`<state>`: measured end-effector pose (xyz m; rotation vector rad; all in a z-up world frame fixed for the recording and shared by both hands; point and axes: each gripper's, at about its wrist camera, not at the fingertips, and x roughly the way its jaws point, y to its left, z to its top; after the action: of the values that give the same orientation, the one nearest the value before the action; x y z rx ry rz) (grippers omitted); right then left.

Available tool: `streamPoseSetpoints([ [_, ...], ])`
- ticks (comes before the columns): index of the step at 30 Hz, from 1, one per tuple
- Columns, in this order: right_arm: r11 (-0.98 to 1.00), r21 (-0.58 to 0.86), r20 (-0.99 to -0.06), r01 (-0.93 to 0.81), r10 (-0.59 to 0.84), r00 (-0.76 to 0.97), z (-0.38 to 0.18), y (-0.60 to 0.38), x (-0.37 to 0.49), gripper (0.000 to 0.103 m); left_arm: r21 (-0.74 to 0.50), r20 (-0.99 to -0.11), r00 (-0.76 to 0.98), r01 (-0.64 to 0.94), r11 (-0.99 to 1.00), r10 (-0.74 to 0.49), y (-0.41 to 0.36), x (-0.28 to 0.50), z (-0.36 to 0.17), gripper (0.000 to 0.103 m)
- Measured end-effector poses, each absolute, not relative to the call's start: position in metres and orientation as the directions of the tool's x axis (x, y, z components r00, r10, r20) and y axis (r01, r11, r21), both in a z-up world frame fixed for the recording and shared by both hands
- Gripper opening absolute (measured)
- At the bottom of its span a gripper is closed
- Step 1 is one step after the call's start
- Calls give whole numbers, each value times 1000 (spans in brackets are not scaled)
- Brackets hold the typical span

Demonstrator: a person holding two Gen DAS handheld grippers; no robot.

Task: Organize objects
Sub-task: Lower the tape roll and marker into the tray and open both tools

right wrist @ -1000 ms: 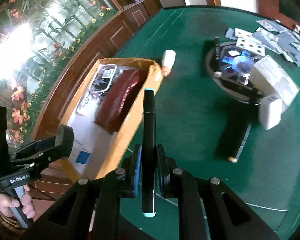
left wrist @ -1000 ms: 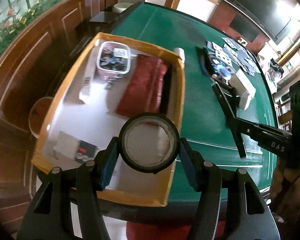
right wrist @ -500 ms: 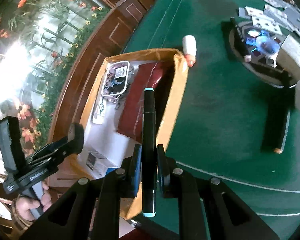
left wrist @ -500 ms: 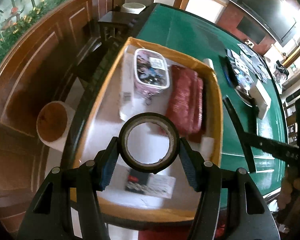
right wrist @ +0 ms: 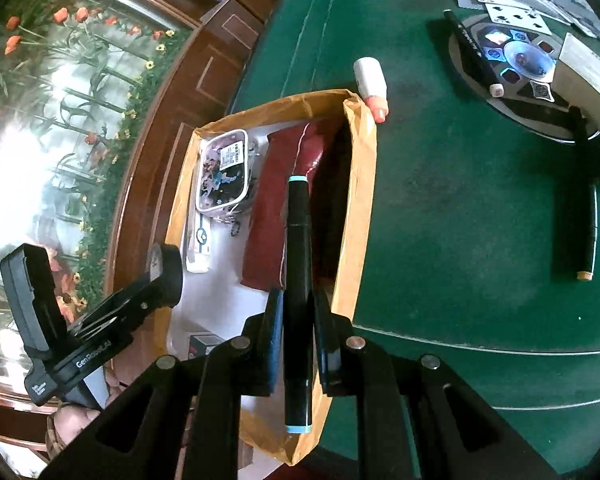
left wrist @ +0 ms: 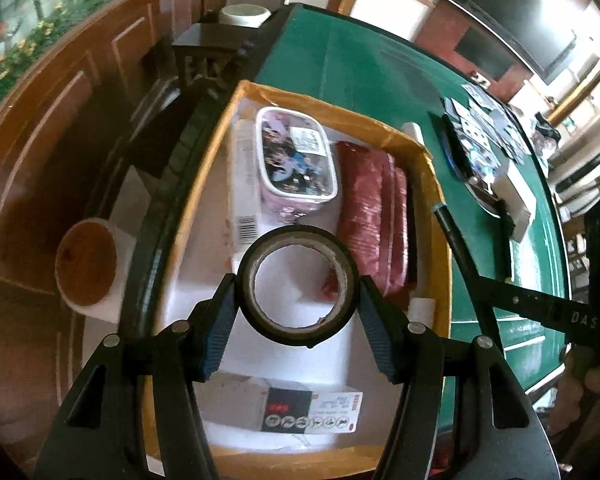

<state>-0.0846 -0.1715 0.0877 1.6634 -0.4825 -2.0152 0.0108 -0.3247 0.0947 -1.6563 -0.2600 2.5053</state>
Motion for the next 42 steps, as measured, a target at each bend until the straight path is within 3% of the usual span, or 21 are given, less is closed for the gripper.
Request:
streamPoseSetpoints([
  [9, -842, 522, -830, 136, -538, -147, 86, -182, -83, 13, -261, -910, -310, -88, -961, 276, -314, -10, 71, 59],
  [26, -819, 542, -825, 187, -561, -71, 72, -211, -70, 13, -210, -941, -269, -12, -978, 205, -343, -26, 51, 59],
  [42, -865, 502, -852, 3, -495, -172, 71, -183, -110, 13, -178, -943, -286, -7, -984, 172, -340, -34, 49, 59],
])
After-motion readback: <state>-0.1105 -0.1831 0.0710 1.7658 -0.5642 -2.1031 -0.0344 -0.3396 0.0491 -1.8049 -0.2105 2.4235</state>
